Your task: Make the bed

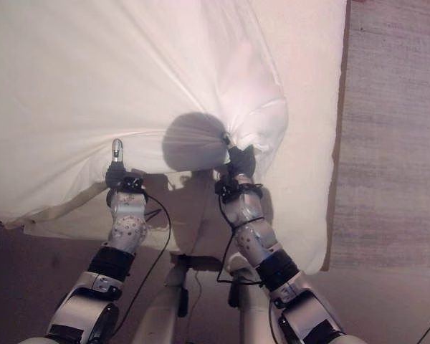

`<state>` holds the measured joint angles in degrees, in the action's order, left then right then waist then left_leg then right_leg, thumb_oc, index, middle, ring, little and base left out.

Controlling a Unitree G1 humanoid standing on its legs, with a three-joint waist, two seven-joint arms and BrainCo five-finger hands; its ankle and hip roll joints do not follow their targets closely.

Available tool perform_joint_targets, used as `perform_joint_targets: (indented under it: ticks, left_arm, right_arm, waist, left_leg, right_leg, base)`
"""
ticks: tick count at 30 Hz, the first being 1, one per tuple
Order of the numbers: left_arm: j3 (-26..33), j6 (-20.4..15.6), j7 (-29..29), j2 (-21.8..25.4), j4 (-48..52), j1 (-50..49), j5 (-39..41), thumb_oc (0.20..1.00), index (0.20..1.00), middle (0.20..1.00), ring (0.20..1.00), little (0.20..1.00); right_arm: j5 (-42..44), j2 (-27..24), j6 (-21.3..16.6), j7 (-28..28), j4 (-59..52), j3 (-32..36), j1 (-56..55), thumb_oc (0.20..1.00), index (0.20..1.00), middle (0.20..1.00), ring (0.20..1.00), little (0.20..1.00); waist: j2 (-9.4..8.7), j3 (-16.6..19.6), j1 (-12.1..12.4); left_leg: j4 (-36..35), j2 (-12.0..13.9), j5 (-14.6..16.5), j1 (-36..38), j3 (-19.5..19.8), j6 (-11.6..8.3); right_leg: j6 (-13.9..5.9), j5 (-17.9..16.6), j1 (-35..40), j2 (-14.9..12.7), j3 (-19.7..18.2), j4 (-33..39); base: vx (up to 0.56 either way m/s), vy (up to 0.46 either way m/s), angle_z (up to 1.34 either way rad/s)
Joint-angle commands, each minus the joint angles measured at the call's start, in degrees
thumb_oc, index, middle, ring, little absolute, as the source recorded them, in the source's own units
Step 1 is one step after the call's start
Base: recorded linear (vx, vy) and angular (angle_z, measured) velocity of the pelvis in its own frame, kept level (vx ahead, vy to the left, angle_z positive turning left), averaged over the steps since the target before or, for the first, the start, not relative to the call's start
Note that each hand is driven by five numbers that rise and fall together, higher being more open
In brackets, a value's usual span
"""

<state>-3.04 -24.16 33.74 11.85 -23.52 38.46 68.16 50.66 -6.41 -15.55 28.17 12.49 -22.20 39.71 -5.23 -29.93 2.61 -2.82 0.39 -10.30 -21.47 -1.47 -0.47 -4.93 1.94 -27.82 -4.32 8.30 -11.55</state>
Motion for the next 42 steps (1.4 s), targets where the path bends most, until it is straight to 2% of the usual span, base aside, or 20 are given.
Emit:
perform_joint_targets:
  ticks: [1, 16, 17, 18, 19, 26, 29, 32, 35, 36, 37, 38, 39, 40, 41, 42]
  left_arm:
    - [10.7, -7.4, 1.7, 5.7, 0.5, -1.4, -5.6, 1.000, 1.000, 1.000, 1.000, 1.000]
    - [10.0, -6.0, 2.4, 8.5, 0.3, -1.0, -9.1, 1.000, 1.000, 1.000, 1.000, 1.000]
    - [9.8, -5.8, 2.3, 8.9, 0.5, -0.8, -9.6, 0.831, 0.831, 0.831, 0.831, 0.831]
    - [9.7, -5.1, 2.0, 9.5, 0.3, -0.7, -10.3, 0.316, 0.316, 0.316, 0.316, 0.316]
    - [9.7, -4.7, 1.9, 10.1, 0.0, -0.8, -11.0, 0.200, 0.200, 0.200, 0.200, 0.200]
    - [9.4, -2.9, -0.6, 13.6, -1.1, -1.6, -12.4, 0.200, 0.200, 0.200, 0.200, 0.200]
    - [9.8, -2.1, -2.5, 14.8, -0.4, -3.1, -12.5, 0.200, 0.200, 0.200, 0.200, 0.200]
    - [10.9, -1.9, -5.1, 15.8, 0.2, -5.0, -11.7, 0.200, 0.200, 0.200, 0.200, 0.200]
    - [10.8, -1.9, -5.7, 15.4, 0.7, -5.4, -11.5, 0.200, 0.200, 0.200, 0.200, 0.200]
    - [9.1, -1.7, -7.5, 13.0, 1.7, -5.7, -11.0, 0.200, 0.200, 0.200, 0.200, 0.200]
    - [9.1, -1.7, -7.4, 13.0, 1.7, -5.7, -11.0, 0.200, 0.200, 0.200, 0.200, 0.200]
    - [8.0, -1.9, -8.7, 10.6, 3.2, -5.4, -9.7, 0.200, 0.200, 0.200, 0.200, 0.200]
    - [8.0, -1.9, -8.8, 10.5, 3.3, -5.5, -9.7, 0.200, 0.200, 0.200, 0.200, 0.200]
    - [7.8, -2.4, -10.2, 9.3, 4.4, -7.0, -8.5, 0.200, 0.200, 0.200, 0.200, 0.200]
    - [7.8, -2.4, -10.2, 9.3, 4.5, -7.2, -8.5, 0.200, 0.200, 0.200, 0.200, 0.200]
    - [8.6, -2.7, -10.4, 9.2, 6.2, -8.8, -8.2, 0.200, 0.200, 0.200, 0.200, 0.200]
  right_arm:
    - [-1.1, -4.8, -10.4, 2.9, -4.7, 13.8, -10.8, 0.200, 0.200, 0.200, 0.200, 0.200]
    - [0.1, -4.5, -10.3, 1.4, -4.1, 14.5, -14.6, 0.200, 0.200, 0.200, 0.200, 0.200]
    - [0.1, -4.6, -10.3, 1.3, -4.3, 14.5, -14.9, 0.200, 0.200, 0.200, 0.200, 0.200]
    - [0.3, -4.6, -10.4, 0.9, -4.3, 14.5, -15.2, 0.200, 0.200, 0.200, 0.200, 0.200]
    - [0.4, -4.9, -10.3, 0.5, -4.3, 14.6, -15.6, 0.200, 0.200, 0.200, 0.200, 0.200]
    - [1.1, -5.1, -8.6, -2.8, -2.9, 13.8, -17.9, 0.200, 0.200, 0.200, 0.200, 0.200]
    - [2.0, -4.9, -6.9, -5.1, -1.2, 13.1, -19.8, 0.200, 0.200, 0.200, 0.200, 0.200]
    - [3.3, -4.2, -5.3, -7.7, 0.4, 13.3, -22.7, 0.200, 0.200, 0.200, 0.200, 0.200]
    - [3.3, -3.7, -5.3, -8.0, 0.9, 13.6, -23.5, 0.200, 0.200, 0.200, 0.200, 0.200]
    - [4.2, -3.1, -5.7, -7.9, 2.0, 15.0, -25.0, 0.200, 0.200, 0.200, 0.200, 0.200]
    - [4.2, -3.1, -5.7, -7.9, 2.1, 15.0, -25.0, 0.200, 0.200, 0.200, 0.200, 0.200]
    - [4.4, -3.5, -5.7, -7.5, 2.5, 16.0, -25.3, 0.200, 0.200, 0.200, 0.200, 0.200]
    - [4.4, -3.6, -5.7, -7.5, 2.5, 16.0, -25.3, 0.200, 0.200, 0.200, 0.200, 0.200]
    - [4.8, -3.1, -5.0, -7.9, 3.7, 15.0, -25.0, 0.200, 0.200, 0.200, 0.200, 0.200]
    - [4.9, -3.1, -5.0, -7.9, 3.8, 14.9, -25.1, 0.200, 0.200, 0.200, 0.200, 0.200]
    - [5.5, -2.6, -4.0, -8.5, 5.2, 14.4, -24.7, 0.200, 0.200, 0.200, 0.200, 0.200]
  waist:
    - [-0.16, 6.3, -1.9]
    - [-0.86, 6.0, -2.3]
    - [-0.80, 6.0, -2.4]
    - [-0.77, 6.0, -2.5]
    - [-0.70, 5.9, -2.6]
    - [-0.06, 5.3, -2.7]
    - [0.53, 5.2, -2.3]
    - [0.81, 5.9, -1.7]
    - [0.75, 5.9, -1.5]
    - [1.04, 5.2, -1.7]
    - [1.12, 5.1, -1.9]
    - [1.41, 5.0, -3.6]
    - [1.58, 4.9, -3.6]
    - [2.37, 5.4, -3.5]
    - [2.47, 5.4, -3.6]
    - [2.27, 6.1, -3.1]
  left_leg:
    - [-1.9, -2.4, 3.7, 2.2, -0.6, -1.64]
    - [-2.2, -2.4, 3.4, 0.8, -0.5, -2.25]
    - [-2.2, -2.4, 3.4, 0.8, -0.5, -2.26]
    - [-2.2, -2.4, 3.4, 0.7, -0.6, -2.28]
    - [-2.2, -2.4, 3.4, 0.7, -0.6, -2.31]
    - [-2.2, -2.0, 3.7, 1.4, -1.2, -2.13]
    - [-2.2, -1.7, 4.0, 3.0, -1.2, -1.82]
    - [-2.2, -1.8, 4.4, 5.5, -0.5, -2.44]
    - [-2.0, -1.9, 4.3, 6.0, -0.1, -2.88]
    - [5.6, -3.0, 6.6, 5.2, -0.1, -2.89]
    - [6.1, -3.1, 6.8, 5.0, 0.1, -2.88]
    - [14.2, -1.6, 11.9, 4.7, -4.6, -2.63]
    - [15.1, -1.6, 12.6, 4.6, -4.5, -2.63]
    - [16.1, -0.7, 13.2, 4.7, -1.6, -3.09]
    - [16.1, -0.6, 13.3, 4.8, -1.6, -3.11]
    - [15.0, 3.0, 10.6, 4.5, 1.1, -3.53]
  right_leg:
    - [-0.78, -7.5, 1.6, 1.4, 0.1, 5.0]
    - [-0.92, -8.1, 1.6, 1.3, 1.0, 6.5]
    - [-0.92, -8.1, 1.5, 1.3, 1.0, 6.6]
    - [-0.91, -8.2, 1.5, 1.3, 0.9, 6.7]
    - [-0.93, -8.2, 1.5, 1.4, 0.8, 6.7]
    - [-0.91, -7.6, 1.2, 1.5, 0.7, 5.3]
    - [-0.63, -5.4, 0.3, 1.3, 0.5, 0.0]
    - [-0.13, -2.3, 1.2, 1.1, 0.6, -4.0]
    - [0.02, -1.6, 2.0, 0.9, 1.2, -4.2]
    - [0.65, 0.1, 4.7, -2.0, 4.4, -6.3]
    - [0.63, 0.3, 4.8, -2.1, 4.6, -6.4]
    - [0.06, 2.1, 6.5, -5.4, 6.6, -8.2]
    - [0.00, 2.4, 6.7, -5.4, 6.7, -8.5]
    - [-0.14, 2.9, 8.6, -5.3, 5.8, -7.7]
    - [-0.14, 2.8, 8.9, -5.2, 5.8, -7.6]
    - [0.04, 1.1, 10.8, -6.0, 5.2, -5.9]
  base:
    - [0.00, 0.000, 0.00]
    - [0.01, 0.002, 0.03]
    - [0.00, 0.000, 0.00]
    - [0.00, 0.000, 0.00]
    - [0.00, 0.000, 0.00]
    - [0.00, 0.000, 0.00]
    - [0.01, -0.007, -0.03]
    - [0.05, -0.037, 0.00]
    - [0.02, -0.083, 0.21]
    - [-0.02, -0.111, 0.35]
    - [-0.01, -0.110, 0.87]
    - [0.01, 0.004, 1.11]
    - [0.03, 0.143, 1.59]
    - [0.03, 0.141, 1.16]
    - [0.02, 0.287, 0.45]
    - [0.08, 0.137, -0.16]
